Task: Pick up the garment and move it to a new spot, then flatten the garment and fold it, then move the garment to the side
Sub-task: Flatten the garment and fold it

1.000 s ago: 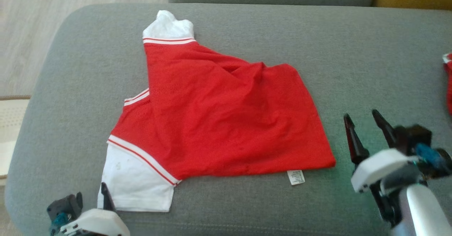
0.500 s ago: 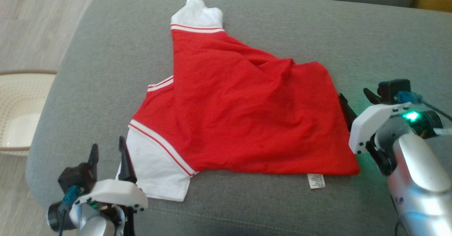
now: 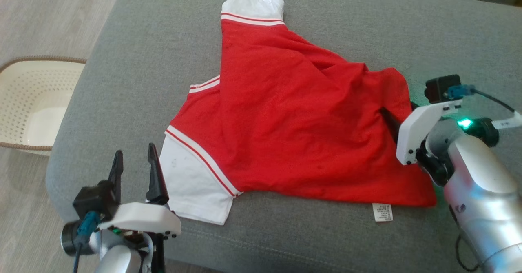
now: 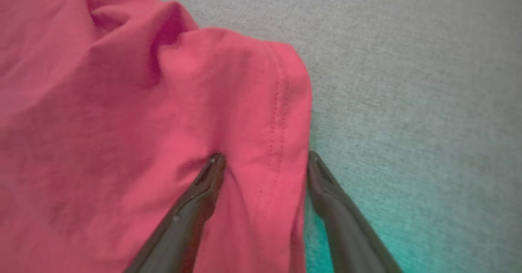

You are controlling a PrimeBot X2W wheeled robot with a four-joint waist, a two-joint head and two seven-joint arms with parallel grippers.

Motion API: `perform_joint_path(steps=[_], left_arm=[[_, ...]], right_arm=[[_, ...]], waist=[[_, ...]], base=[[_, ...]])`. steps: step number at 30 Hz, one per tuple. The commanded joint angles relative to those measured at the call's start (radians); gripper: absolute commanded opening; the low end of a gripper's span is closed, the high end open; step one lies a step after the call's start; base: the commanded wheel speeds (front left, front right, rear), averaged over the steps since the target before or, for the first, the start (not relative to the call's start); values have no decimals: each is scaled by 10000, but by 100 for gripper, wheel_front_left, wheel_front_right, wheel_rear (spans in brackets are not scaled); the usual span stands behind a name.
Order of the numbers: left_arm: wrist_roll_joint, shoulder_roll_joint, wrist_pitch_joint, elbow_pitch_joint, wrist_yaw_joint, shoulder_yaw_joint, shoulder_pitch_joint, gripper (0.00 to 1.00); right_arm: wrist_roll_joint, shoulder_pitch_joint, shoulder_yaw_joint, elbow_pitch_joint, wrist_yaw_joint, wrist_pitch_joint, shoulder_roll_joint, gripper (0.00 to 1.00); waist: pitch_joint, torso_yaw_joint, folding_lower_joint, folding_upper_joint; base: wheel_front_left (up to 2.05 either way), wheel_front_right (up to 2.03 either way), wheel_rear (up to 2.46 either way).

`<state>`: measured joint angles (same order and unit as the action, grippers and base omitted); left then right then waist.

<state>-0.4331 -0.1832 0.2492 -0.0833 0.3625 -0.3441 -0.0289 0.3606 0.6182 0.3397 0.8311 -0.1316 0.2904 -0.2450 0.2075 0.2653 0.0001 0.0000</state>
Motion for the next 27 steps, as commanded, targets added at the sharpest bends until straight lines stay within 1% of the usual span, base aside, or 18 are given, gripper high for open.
perform_joint_path(steps=[1,3,4,6,9,16,19,24,27], left_arm=[[88,-98,84,379,73,300,-285,100],[93,-97,84,413,94,284,-280,100],[92,-99,84,427,102,279,-281,100],[95,-98,85,443,114,270,-294,100],[100,-93,87,458,123,258,-331,100],[138,-76,96,527,102,237,-457,100],[185,-69,101,561,54,198,-604,100],[256,-45,105,534,-36,92,-852,100],[304,-41,107,480,-112,-2,-974,100]], right_arm=[[143,82,326,-91,9,118,-6,91],[480,176,671,-59,9,235,-70,46],[616,231,800,-40,9,243,-118,33],[819,378,972,34,9,179,-213,0],[921,672,970,269,9,-191,-395,0],[602,1670,288,1299,9,-1138,-988,0],[349,2310,-137,1937,9,-1424,-1333,0],[1,2991,-536,2625,9,-1726,-1855,0],[-181,3280,-742,2997,9,-1878,-2050,0]], waist=[[18,9,-1,0],[48,17,-1,0],[66,18,-1,0],[102,18,-1,0],[168,15,-1,0],[394,-69,-1,0],[553,-149,-1,0],[681,-190,-1,0],[711,-236,-1,0]], base=[[0,0,0],[0,0,0],[0,0,0],[0,0,0],[0,0,0],[0,0,0],[0,0,0],[0,0,0],[0,0,0]])
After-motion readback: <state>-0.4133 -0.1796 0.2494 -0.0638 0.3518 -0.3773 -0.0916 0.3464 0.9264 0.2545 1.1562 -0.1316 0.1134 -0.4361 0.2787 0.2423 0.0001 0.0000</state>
